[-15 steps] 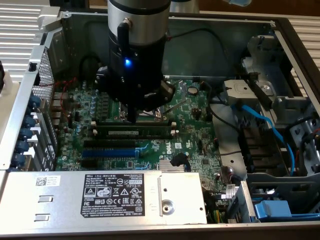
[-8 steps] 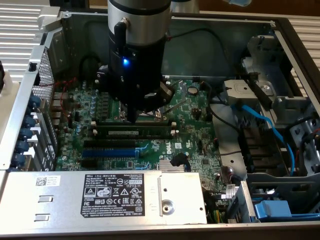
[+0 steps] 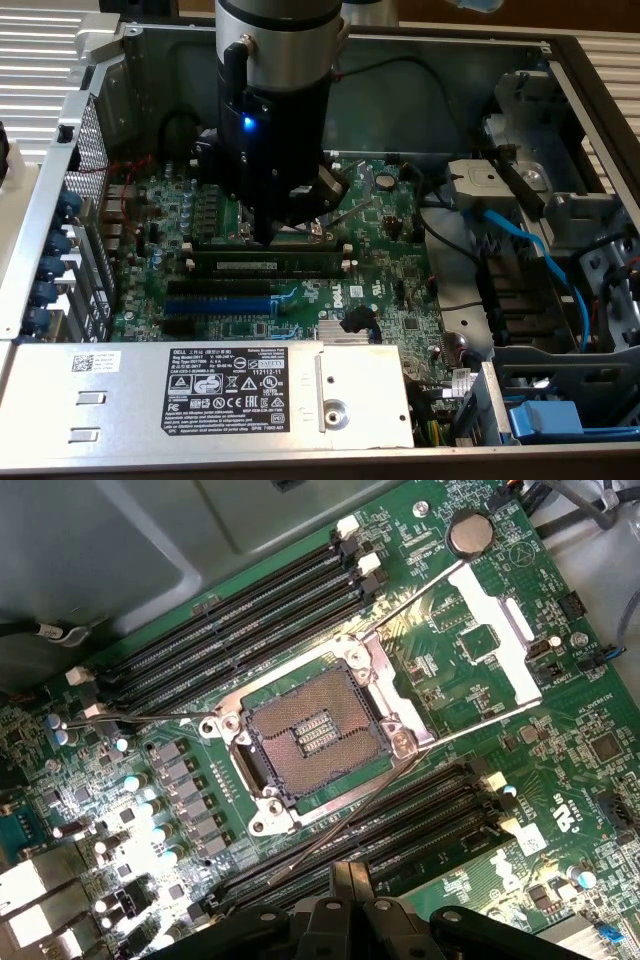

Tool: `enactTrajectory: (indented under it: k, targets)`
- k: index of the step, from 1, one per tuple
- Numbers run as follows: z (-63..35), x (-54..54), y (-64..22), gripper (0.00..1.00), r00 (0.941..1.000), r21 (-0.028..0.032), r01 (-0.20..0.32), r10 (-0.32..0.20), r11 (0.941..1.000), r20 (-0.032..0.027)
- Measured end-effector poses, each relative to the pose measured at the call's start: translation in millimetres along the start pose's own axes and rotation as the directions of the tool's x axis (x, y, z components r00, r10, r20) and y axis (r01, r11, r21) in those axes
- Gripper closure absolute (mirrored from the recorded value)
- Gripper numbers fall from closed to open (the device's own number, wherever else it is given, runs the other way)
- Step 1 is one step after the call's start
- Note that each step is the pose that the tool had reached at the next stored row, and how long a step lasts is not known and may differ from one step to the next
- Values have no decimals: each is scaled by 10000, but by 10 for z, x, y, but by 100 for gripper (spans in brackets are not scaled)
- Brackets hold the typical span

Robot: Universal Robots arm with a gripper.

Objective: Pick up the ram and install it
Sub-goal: 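Press down the ram until it locks into place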

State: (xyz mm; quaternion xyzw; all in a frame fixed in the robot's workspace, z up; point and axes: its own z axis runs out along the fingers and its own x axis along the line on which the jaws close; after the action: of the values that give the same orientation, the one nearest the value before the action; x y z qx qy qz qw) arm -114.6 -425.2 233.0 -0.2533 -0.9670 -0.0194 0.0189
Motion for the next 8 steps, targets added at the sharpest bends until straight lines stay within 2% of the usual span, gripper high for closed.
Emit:
enactTrajectory:
  k: [8]
  targets:
    - [0, 0, 0, 89, 10000, 0, -5, 5, 10000, 0]
